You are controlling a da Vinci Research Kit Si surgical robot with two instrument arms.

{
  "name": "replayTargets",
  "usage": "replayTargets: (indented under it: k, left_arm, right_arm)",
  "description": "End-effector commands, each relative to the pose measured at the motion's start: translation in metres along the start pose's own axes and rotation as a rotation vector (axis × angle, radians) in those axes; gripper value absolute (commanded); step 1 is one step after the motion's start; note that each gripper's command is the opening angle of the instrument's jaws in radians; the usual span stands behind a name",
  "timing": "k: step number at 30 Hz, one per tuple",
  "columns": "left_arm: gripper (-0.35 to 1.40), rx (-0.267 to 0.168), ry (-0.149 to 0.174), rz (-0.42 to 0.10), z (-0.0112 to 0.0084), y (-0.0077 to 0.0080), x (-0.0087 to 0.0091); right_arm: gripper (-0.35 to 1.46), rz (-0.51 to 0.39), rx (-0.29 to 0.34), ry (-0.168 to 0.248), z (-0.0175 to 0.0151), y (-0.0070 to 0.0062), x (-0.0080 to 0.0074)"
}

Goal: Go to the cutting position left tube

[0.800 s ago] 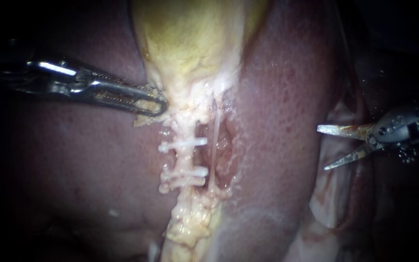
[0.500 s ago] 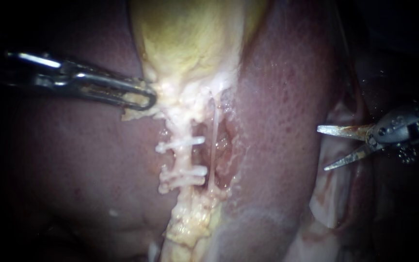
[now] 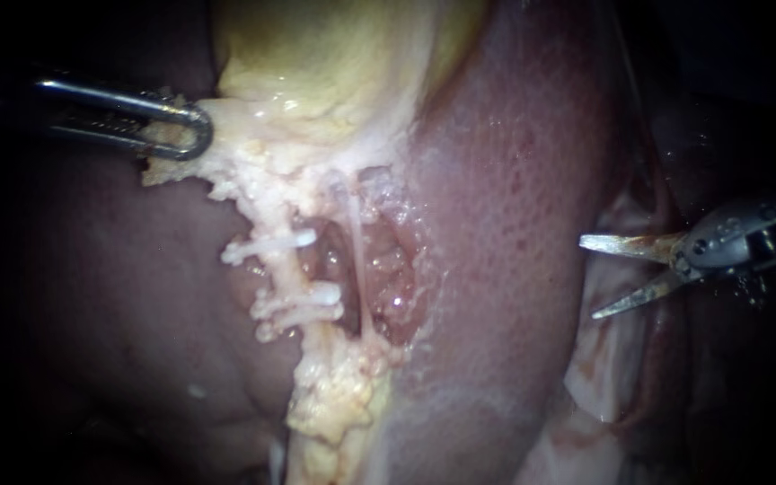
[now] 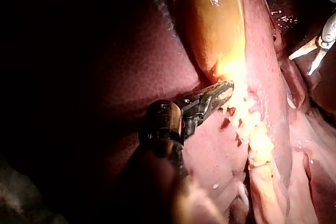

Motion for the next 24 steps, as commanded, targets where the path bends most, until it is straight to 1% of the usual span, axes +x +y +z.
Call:
replayTargets:
  k: [1, 3, 6, 10, 14, 18, 24]
  left_arm:
    - [-0.35, 0.001, -0.001, 0.002, 0.0001, -0.0001, -0.0001]
    - [-0.35, 0.001, -0.001, 0.002, 0.0001, -0.0001, -0.0001]
    - [-0.35, 0.002, 0.0, 0.001, 0.0002, -0.0001, 0.0]
    - [-0.35, 0.003, 0.0, 0.001, 0.0004, 0.0, 0.0001]
    - [-0.35, 0.003, 0.001, 0.001, 0.0005, 0.0, 0.0001]
    - [-0.35, 0.004, 0.001, 0.001, 0.0007, 0.0, 0.0001]
    - [-0.35, 0.005, 0.001, 0.0, 0.0008, 0.0, 0.0002]
  right_arm:
    - [1.42, 0.0, 0.011, 0.012, 0.0003, -0.0002, 0.0005]
    - [1.42, -0.004, 0.025, 0.034, 0.001, -0.0007, 0.0016]
    - [1.42, 0.02, 0.046, 0.059, 0.0023, -0.0014, 0.0032]
    - [1.42, 0.058, 0.072, 0.096, 0.0046, -0.0023, 0.005]
    - [1.42, 0.087, 0.091, 0.119, 0.0076, -0.0029, 0.0065]
    - [1.42, 0.115, 0.099, 0.131, 0.0108, -0.003, 0.0076]
    - [1.42, 0.17, 0.125, 0.163, 0.015, -0.0026, 0.0088]
